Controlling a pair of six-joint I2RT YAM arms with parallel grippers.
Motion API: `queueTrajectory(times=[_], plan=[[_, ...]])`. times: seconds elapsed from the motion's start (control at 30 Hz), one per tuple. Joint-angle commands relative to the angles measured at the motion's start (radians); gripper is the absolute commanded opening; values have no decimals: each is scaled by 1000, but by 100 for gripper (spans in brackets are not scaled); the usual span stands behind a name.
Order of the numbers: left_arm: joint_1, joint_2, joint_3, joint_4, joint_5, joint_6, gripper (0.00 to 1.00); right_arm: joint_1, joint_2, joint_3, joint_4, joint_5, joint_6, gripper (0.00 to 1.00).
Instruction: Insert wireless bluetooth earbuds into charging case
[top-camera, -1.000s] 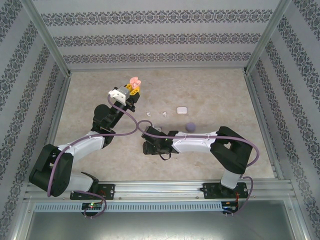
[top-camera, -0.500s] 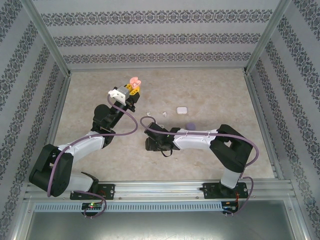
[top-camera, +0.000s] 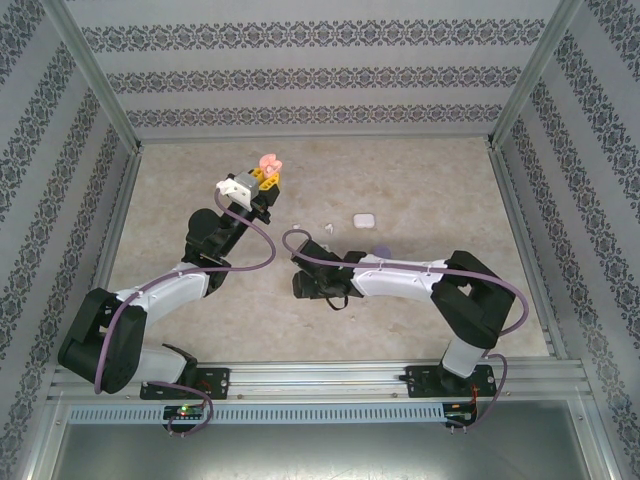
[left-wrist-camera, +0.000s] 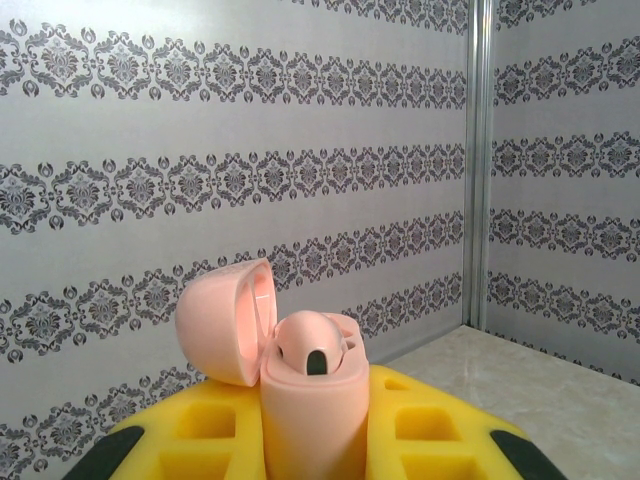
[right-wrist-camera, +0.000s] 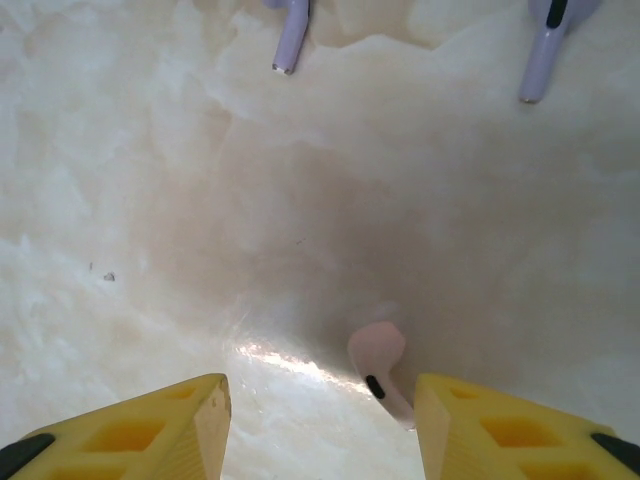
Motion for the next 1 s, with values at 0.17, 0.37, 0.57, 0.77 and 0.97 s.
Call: queueTrajectory(times=[0.17, 0.37, 0.57, 0.77, 0.97], plan=[[14, -21, 29, 20, 20, 3, 0, 21, 43, 77, -112, 71, -223, 48], [15, -19, 34, 16, 21, 2, 0, 30, 115, 158, -171, 92, -266, 45], [16, -17, 38, 12, 22, 4, 0, 38, 168, 193, -219, 118, -286, 41], [16, -13, 40, 12, 23, 3, 0, 39, 192, 192, -226, 132, -286, 38], [16, -8, 39, 14, 26, -2, 0, 40, 206, 194, -220, 131, -287, 34]])
